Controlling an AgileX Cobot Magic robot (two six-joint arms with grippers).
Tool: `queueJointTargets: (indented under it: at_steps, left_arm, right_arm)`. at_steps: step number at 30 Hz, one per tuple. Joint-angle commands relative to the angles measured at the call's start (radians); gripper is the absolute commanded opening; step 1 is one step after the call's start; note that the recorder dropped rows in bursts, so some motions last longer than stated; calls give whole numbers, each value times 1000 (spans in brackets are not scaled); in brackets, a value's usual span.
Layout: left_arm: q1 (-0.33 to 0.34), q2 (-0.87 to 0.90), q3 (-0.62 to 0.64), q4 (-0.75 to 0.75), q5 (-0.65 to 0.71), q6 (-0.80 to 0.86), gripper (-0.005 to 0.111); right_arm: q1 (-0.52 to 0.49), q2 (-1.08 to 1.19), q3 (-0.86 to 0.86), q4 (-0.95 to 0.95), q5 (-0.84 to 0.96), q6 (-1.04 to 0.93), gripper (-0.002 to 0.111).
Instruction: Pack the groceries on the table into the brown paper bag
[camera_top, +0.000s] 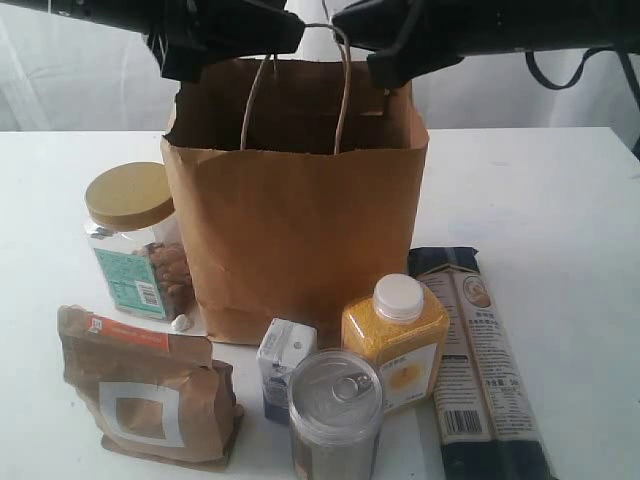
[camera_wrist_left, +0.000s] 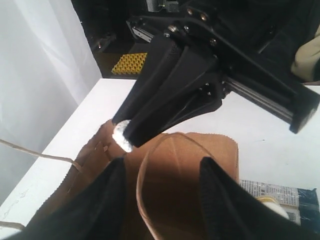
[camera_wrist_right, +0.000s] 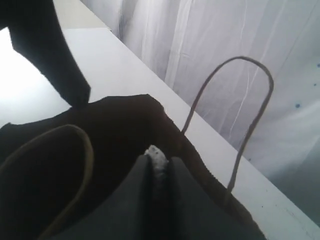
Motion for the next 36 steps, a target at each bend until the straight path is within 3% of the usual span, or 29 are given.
queueJointTargets:
  at_steps: [1, 6, 19, 28, 36]
  left_arm:
    - [-1, -8, -5, -16, 11, -12, 50]
    - [-1, -8, -5, -16, 11, -12, 50]
    - [-1, -53, -5, -9, -12, -17, 50]
    - [-1, -160, -5, 315, -103, -351, 50]
    - [-1, -303, -5, 505, -41, -569, 50]
  right_arm:
    - [-2, 7, 2, -61, -19, 80, 28]
    - [-2, 11, 2, -61, 5, 85, 45]
    - [-2, -57, 2, -90, -58, 86, 46]
    - [-2, -170, 2, -178, -116, 230, 38]
    - [-2, -367, 4, -508, -110, 588, 36]
